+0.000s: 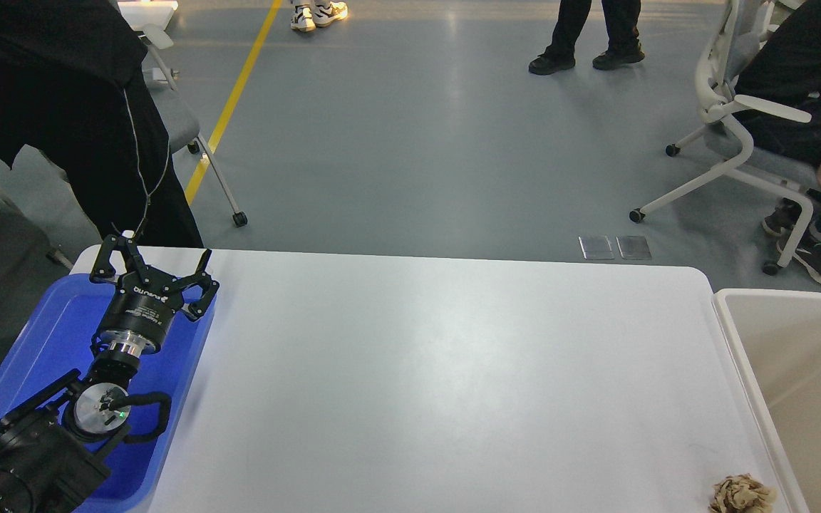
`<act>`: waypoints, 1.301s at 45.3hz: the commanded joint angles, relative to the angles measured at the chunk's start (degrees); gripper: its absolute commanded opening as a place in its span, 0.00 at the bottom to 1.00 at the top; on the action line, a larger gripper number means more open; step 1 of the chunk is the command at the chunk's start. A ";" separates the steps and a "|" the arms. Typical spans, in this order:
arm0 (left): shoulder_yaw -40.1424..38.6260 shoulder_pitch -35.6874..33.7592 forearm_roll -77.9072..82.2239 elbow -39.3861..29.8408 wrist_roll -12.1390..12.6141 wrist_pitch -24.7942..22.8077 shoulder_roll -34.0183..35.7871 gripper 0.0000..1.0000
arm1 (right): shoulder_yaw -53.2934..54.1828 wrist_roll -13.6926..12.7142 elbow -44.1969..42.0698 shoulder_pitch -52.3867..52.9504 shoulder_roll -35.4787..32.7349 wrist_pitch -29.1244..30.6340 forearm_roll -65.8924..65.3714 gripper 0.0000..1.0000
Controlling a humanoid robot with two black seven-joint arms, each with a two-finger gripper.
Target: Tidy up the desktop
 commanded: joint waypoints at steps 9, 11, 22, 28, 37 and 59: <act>-0.07 0.01 -0.06 0.00 0.00 0.01 0.00 1.00 | 14.11 0.53 15.28 -1.50 -6.66 4.55 1.92 1.00; 0.01 0.01 -0.06 0.00 0.00 0.01 0.00 1.00 | 16.39 0.53 16.69 -1.50 -6.57 4.64 1.92 1.00; 0.01 0.01 -0.06 0.00 0.00 0.01 0.00 1.00 | 24.48 0.70 26.53 -4.05 -6.49 14.12 1.75 1.00; 0.01 0.01 -0.06 0.00 0.00 0.01 0.00 1.00 | 29.14 0.70 28.38 -4.23 -6.22 19.92 1.57 1.00; 0.01 0.01 -0.06 0.00 0.00 0.01 0.00 1.00 | 32.57 3.42 41.29 -7.65 -5.70 22.83 -4.22 1.00; -0.07 0.01 -0.06 0.00 0.00 0.01 0.00 1.00 | 41.89 14.94 46.66 -8.27 11.79 5.52 -32.53 1.00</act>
